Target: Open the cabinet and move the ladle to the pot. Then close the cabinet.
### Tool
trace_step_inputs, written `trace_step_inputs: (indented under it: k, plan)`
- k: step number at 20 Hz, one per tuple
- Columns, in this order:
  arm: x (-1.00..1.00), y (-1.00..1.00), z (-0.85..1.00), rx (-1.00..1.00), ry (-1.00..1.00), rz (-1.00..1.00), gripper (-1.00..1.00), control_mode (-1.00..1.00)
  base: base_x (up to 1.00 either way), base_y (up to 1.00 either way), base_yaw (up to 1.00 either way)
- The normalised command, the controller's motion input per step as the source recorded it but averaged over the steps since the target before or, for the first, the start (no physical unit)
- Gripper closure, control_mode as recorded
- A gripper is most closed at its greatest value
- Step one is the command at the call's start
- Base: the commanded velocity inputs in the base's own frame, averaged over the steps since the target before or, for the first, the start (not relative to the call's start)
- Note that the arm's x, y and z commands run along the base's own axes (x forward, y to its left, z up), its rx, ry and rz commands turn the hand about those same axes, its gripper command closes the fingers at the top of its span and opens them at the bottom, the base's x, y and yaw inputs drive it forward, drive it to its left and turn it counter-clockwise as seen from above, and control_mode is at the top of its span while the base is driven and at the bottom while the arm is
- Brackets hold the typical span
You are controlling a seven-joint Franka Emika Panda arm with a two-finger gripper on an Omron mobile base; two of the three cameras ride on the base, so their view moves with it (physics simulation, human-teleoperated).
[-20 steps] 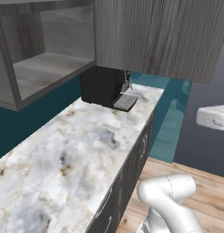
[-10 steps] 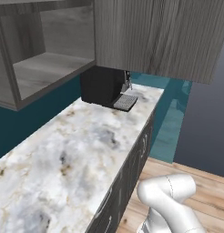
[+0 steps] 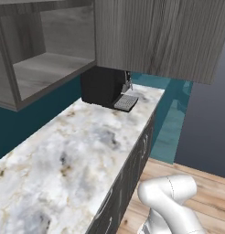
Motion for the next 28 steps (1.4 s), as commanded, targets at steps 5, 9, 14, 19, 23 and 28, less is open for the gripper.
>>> trace_step_inputs:
  k: [5,9,14,19,23,28]
  plan:
    - [0.41,-0.30,0.00,0.00,0.00,0.03,-1.00,-1.00,0.00,0.00,0.00]
    - [0.34,-0.35,0.00,0.00,-0.01,0.04,-1.00,-1.00,0.00,0.00,0.00]
    - [0.15,-0.38,0.00,0.00,-0.08,0.07,-1.00,-1.00,0.00,0.00,0.00]
    - [0.18,-0.32,0.00,0.02,-0.13,0.17,-1.00,-1.00,0.00,0.00,0.00]
    - [0.22,-0.37,0.00,0.01,-0.15,0.19,-1.00,-1.00,0.00,0.00,0.00]
    - [0.40,-0.08,0.00,0.02,-0.15,0.18,-1.00,-1.00,0.00,0.00,0.00]
